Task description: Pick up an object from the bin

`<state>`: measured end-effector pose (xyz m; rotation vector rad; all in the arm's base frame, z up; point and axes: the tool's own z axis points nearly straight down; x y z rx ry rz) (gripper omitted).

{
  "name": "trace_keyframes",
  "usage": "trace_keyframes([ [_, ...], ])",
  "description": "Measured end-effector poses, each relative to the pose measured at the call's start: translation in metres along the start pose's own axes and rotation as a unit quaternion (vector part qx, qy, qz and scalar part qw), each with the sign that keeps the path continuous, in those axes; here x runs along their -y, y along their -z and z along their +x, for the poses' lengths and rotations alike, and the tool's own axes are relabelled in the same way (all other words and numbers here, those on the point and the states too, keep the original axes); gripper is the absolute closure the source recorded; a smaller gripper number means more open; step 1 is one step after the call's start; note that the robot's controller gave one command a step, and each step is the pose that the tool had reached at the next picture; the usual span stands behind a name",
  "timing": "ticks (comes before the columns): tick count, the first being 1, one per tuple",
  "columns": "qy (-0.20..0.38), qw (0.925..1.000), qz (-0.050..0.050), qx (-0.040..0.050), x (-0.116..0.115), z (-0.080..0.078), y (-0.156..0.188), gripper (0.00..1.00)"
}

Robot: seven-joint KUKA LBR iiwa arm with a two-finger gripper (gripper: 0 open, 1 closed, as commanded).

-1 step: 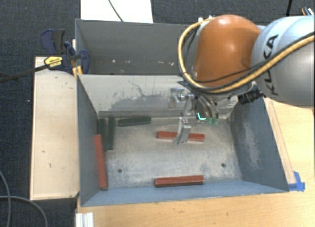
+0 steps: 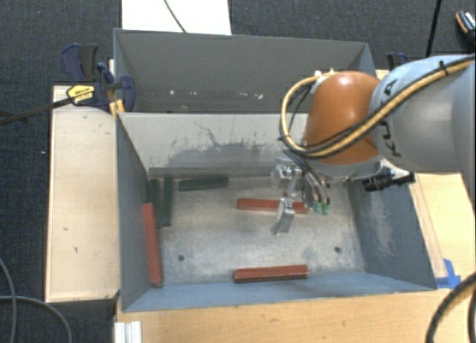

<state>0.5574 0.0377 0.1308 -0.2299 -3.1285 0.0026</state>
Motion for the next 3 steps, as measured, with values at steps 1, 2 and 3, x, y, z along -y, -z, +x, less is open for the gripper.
trace_keyframes([
  [1, 0.011, 0.9999, -0.001, 0.0009, 0.033, -0.031, -0.064, 0.0],
  [2, 0.011, 0.9999, -0.001, 0.0028, 0.03, -0.031, -0.06, 1.0],
  [3, 0.019, 0.9998, -0.002, 0.0072, 0.03, -0.005, 0.1, 1.0],
])
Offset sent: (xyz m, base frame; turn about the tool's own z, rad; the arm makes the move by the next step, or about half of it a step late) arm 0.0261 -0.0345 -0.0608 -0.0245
